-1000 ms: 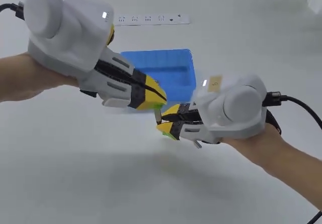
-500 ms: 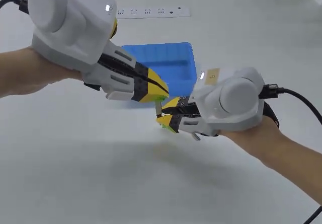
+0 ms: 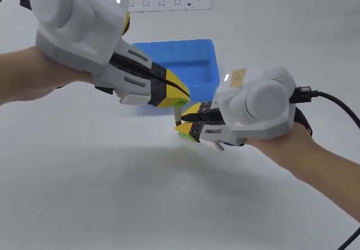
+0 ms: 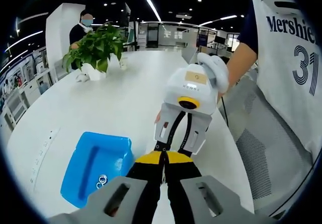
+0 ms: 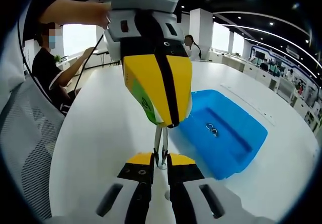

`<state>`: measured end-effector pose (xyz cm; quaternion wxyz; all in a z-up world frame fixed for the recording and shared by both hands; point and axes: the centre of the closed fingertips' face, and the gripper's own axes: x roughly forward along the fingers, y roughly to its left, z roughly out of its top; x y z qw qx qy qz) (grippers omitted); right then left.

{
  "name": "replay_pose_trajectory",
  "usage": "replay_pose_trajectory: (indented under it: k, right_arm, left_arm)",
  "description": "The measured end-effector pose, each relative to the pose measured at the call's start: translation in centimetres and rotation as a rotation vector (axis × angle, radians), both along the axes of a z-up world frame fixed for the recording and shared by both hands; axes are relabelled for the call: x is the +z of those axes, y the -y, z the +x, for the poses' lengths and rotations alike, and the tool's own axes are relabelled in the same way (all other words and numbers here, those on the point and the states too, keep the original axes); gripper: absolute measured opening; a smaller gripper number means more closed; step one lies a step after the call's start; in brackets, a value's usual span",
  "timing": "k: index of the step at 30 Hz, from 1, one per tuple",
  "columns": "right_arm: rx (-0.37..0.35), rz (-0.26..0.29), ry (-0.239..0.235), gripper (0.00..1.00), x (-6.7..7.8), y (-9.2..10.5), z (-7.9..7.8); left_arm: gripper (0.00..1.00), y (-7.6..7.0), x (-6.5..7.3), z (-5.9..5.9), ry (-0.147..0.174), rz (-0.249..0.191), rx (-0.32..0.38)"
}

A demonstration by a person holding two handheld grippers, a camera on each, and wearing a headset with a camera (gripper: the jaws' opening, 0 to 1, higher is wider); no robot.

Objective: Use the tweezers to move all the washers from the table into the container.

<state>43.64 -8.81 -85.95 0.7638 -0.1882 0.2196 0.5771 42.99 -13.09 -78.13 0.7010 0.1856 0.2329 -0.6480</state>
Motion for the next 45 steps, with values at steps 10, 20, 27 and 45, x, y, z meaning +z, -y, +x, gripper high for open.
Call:
replay_pose_trajectory:
  k: [10,20,27,45]
  right_arm:
    - [-0.010,-0.003,-0.001,0.11,-0.1,0.1,-0.1]
    - [0.003,0.021,-0.004,0.11,0.4,-0.2,-0.1]
    - [0.009,0.015,0.004,0.10,0.4,-0.1,-0.1]
    - [0.016,0.030,0.003,0.10,0.9,-0.8,-0.7]
  left_arm:
    - [0.05,-0.5,-0.1,-0.2,-0.013,-0.015,0.001]
    - [0.05,-0.5,-0.2,0.2,-0.030,-0.031,0.009]
    - [0.06,-0.5,-0.3,0.5,-0.044,-0.047,0.020]
    - [0.06,-1.5,-0.9,0.1,-0.024,-0.018,0.021]
